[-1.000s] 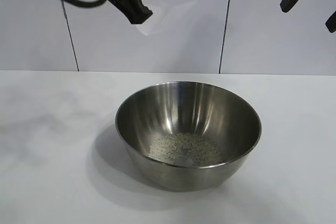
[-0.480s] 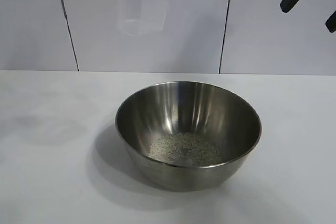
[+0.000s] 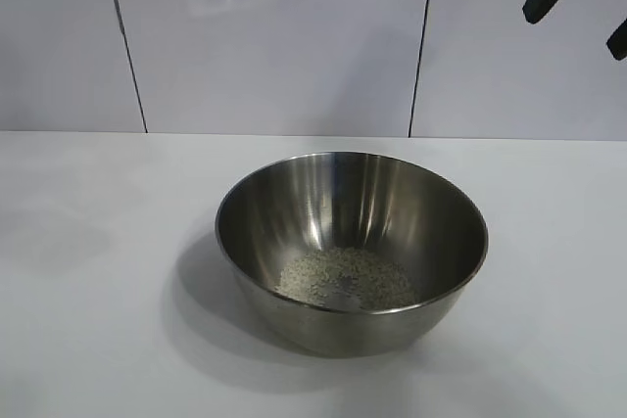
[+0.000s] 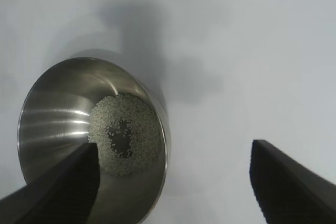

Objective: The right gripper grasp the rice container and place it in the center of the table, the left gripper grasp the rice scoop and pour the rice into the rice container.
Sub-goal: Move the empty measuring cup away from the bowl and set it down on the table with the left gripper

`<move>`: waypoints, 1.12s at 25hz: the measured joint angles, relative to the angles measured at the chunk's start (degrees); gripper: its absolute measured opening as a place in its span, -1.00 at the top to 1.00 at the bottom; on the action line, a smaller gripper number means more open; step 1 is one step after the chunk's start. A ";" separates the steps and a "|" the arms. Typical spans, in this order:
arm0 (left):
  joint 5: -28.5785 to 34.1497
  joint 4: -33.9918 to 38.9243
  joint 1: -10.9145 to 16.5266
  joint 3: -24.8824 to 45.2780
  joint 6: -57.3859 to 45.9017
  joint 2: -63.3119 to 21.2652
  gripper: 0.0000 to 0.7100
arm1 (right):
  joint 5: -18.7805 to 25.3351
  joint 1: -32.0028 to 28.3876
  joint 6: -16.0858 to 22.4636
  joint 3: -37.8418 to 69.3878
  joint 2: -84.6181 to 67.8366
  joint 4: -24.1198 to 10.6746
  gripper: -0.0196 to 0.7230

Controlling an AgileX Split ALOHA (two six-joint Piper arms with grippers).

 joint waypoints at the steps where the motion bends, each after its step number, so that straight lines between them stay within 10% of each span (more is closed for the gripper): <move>1: 1.45 -2.80 1.28 0.70 2.08 -0.05 0.97 | 0.00 0.00 0.01 0.00 0.00 0.00 -0.53; 7: 6.20 -16.39 5.81 10.81 23.31 -0.44 0.97 | 0.00 0.00 -0.68 0.00 0.00 0.00 -0.53; 28: 0.98 -18.00 6.41 19.22 52.64 5.66 0.97 | -0.90 0.00 -1.06 0.00 0.00 0.41 -0.53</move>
